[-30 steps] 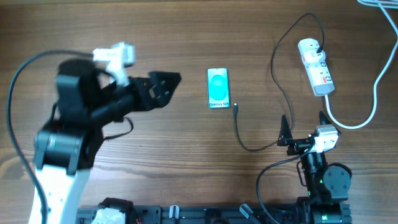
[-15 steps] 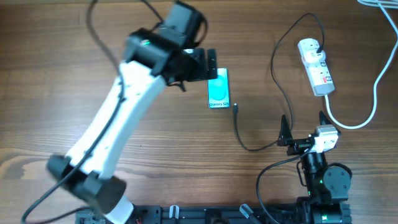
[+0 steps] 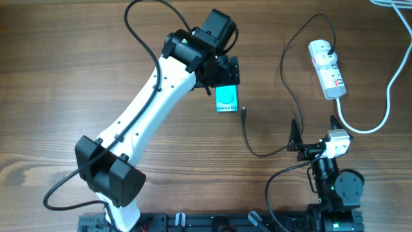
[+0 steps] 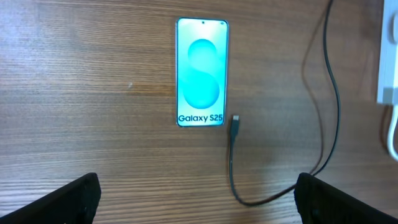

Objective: Plug charger to phone and switch on socket
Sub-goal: 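Move the left gripper forward over the light-blue phone, then lower the left gripper onto the phone's top edge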

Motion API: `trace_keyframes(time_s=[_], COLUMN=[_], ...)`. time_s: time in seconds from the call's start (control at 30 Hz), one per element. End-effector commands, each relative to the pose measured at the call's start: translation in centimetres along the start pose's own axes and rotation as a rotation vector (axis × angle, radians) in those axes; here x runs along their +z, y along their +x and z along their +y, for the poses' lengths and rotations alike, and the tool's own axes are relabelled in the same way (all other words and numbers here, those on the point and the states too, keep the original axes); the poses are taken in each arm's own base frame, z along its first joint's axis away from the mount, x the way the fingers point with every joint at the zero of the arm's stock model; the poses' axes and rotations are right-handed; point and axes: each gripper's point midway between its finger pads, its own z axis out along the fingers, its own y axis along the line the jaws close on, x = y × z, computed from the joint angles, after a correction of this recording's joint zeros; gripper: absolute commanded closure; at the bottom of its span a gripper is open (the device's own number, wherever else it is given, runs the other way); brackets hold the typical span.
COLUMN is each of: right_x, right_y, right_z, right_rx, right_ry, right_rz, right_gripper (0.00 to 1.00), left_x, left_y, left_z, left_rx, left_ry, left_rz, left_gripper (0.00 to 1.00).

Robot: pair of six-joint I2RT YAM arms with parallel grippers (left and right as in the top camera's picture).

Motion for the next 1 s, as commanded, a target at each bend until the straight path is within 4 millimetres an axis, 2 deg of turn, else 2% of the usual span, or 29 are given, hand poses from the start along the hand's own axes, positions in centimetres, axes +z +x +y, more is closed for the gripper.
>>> trace_keyframes(time_s=[0.0, 0.4, 0.6, 0.97], right_x=[-0.1, -0.1, -0.1, -0.1], right_y=[-0.2, -0.2, -0.2, -0.2], right_z=[-0.2, -0.2, -0.2, -0.2], right_rx=[0.004, 0.005, 0.004, 0.004], right_ry=[0.012, 0.012, 0.012, 0.012], right_rz=[-0.011, -0.011, -0.011, -0.011], right_gripper=[0.0, 0.0, 0.0, 0.0], left_x=[0.7, 4.7, 6.3, 6.7], left_y=[-1.3, -1.5, -1.4, -2.3], left_z=[0.7, 0.6, 0.6, -0.8], left_rx=[-0.078, -0.072, 0.032, 0.014], left_ry=[-0.008, -0.03, -0.04, 0.002], left_rz=[-0.009, 0.039, 0.059, 0.015], left_gripper=[0.0, 0.0, 0.0, 0.0])
